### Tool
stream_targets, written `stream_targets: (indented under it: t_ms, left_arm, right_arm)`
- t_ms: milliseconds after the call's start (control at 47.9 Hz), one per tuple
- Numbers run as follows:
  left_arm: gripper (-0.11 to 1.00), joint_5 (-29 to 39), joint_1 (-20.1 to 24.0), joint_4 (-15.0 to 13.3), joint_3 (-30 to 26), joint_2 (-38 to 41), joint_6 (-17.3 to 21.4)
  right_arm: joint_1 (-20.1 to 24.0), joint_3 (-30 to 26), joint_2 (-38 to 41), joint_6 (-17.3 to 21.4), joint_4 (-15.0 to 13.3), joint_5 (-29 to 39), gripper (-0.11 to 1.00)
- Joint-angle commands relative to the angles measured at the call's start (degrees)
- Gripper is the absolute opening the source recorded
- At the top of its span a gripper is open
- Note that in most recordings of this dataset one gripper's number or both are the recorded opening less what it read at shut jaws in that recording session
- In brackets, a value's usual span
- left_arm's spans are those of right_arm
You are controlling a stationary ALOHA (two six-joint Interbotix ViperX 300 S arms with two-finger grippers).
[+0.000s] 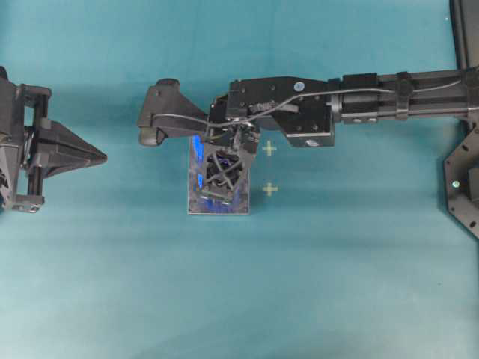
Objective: Fit the small gear onto the shaft.
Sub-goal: 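Carry the small gear over the empty shaft next to the large gear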
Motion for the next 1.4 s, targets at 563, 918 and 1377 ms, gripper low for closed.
stream_targets:
  t_ms: [563,918,1377]
  left_arm:
    - [0.00,-1.14,0.09,0.18,-1.05,-0.09,-0.09]
    - [0.00,-1.14,0.09,0.18,-1.05,-0.26,0.44]
    - [0.00,-1.14,0.09,0.18,-0.62,-2.02,0.44]
  right_arm:
    - [0.18,-2.72,-1.14,0.62,0.00,0.62,0.74]
    - [0.18,-6.77,0.18,-1.23,-0.88,3.87,0.21]
    - [-0.79,-4.31,2.29,-0.62,-0.88,3.96,-0.01]
